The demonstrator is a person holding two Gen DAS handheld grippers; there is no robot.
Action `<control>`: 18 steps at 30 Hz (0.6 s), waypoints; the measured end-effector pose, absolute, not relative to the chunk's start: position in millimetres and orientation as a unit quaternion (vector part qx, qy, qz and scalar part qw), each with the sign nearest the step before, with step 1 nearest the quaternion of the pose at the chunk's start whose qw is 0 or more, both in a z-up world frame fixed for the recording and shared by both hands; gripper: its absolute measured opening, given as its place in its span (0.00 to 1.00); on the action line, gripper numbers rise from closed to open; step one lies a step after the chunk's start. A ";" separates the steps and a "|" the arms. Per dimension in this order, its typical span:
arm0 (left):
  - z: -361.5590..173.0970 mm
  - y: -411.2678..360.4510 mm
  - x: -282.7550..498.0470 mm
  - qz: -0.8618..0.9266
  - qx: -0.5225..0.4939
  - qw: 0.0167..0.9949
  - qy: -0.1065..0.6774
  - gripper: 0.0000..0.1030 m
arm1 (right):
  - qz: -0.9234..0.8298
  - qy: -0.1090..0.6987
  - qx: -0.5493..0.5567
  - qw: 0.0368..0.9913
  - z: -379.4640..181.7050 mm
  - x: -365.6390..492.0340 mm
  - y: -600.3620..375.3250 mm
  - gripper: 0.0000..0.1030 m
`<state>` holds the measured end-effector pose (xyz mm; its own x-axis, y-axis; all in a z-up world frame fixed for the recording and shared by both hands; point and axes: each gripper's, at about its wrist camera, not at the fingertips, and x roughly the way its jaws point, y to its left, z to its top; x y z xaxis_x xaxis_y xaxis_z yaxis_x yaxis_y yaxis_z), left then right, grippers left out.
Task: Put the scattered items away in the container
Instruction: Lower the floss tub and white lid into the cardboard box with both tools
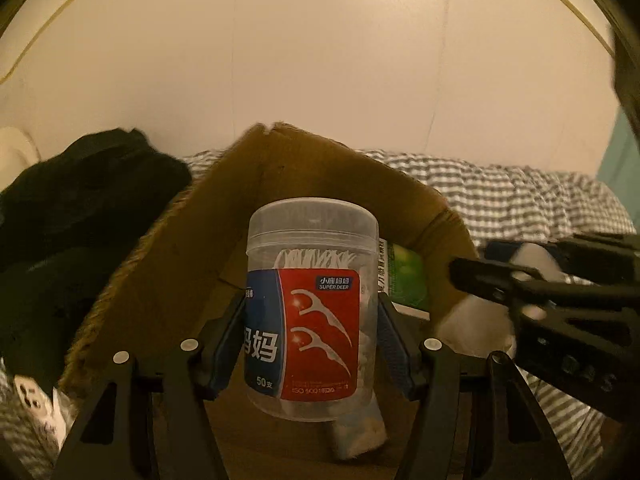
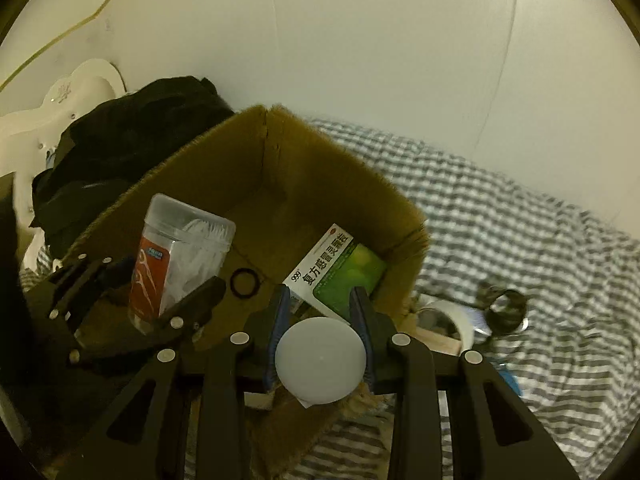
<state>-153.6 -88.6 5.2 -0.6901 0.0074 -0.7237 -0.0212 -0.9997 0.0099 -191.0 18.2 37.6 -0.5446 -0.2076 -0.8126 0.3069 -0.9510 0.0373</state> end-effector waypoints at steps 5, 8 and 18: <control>8.8 -79.1 -139.9 0.929 -0.369 0.016 0.029 0.97 | -0.889 0.007 0.437 0.138 38.5 -199.6 37.7 0.63; 15.6 -76.4 -129.4 0.932 -0.361 0.030 0.019 0.97 | -0.894 -0.027 0.425 0.139 52.6 -196.4 58.5 0.63; 37.8 17.0 -71.9 0.920 -0.371 0.121 0.024 0.97 | -0.903 -0.012 0.425 0.055 98.0 -150.8 162.7 0.63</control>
